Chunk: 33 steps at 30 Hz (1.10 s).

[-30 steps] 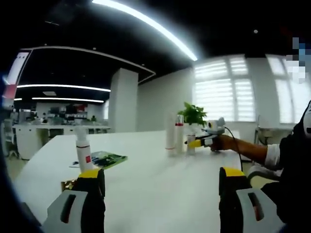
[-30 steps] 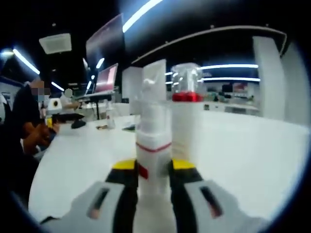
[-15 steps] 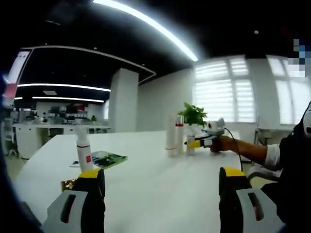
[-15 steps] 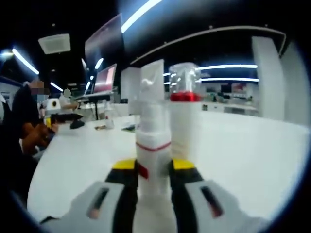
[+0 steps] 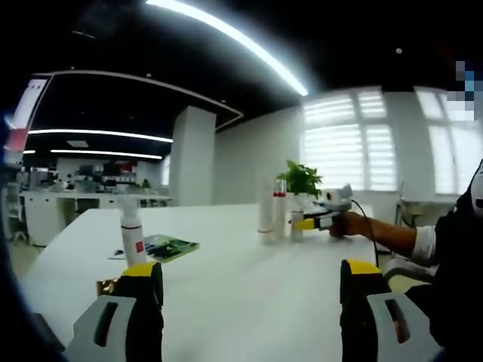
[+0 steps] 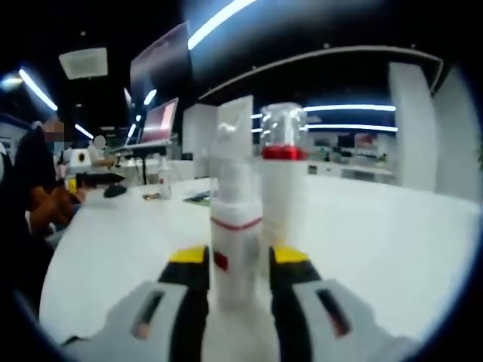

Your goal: Arrange the skincare products in the storage area until every visible bottle or jar stands upright without overlapping.

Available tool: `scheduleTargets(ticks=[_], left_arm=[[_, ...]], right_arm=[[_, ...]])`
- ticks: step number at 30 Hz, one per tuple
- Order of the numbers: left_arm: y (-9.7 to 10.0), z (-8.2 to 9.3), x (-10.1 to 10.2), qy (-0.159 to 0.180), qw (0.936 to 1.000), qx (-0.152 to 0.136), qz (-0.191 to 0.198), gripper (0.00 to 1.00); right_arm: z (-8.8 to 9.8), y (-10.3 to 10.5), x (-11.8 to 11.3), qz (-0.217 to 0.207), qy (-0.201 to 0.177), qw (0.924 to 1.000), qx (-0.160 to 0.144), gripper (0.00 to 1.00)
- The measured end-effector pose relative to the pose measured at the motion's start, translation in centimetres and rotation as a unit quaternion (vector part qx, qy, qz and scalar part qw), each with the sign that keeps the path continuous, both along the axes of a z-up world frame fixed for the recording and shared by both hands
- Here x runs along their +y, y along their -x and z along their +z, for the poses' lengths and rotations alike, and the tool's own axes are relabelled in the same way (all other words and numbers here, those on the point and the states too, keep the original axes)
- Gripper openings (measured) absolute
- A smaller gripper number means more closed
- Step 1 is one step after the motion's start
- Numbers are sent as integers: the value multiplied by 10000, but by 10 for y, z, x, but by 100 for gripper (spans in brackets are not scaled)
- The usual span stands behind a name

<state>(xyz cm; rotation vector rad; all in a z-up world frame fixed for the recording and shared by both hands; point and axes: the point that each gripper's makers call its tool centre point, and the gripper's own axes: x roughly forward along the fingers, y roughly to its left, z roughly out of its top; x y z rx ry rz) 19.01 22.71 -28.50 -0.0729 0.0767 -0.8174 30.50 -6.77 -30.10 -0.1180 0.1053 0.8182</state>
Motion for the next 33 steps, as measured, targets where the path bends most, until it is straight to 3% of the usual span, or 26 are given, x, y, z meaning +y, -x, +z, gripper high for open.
scheduleTargets(ticks=[17, 33], left_arm=[[1, 1, 1, -10, 10000, -8, 23, 99], [2, 1, 0, -18, 10000, 0, 21, 99]], right_arm=[[-5, 0, -4, -74, 173, 9998, -11, 22], [-5, 0, -6, -210, 219, 9995, -73, 22]])
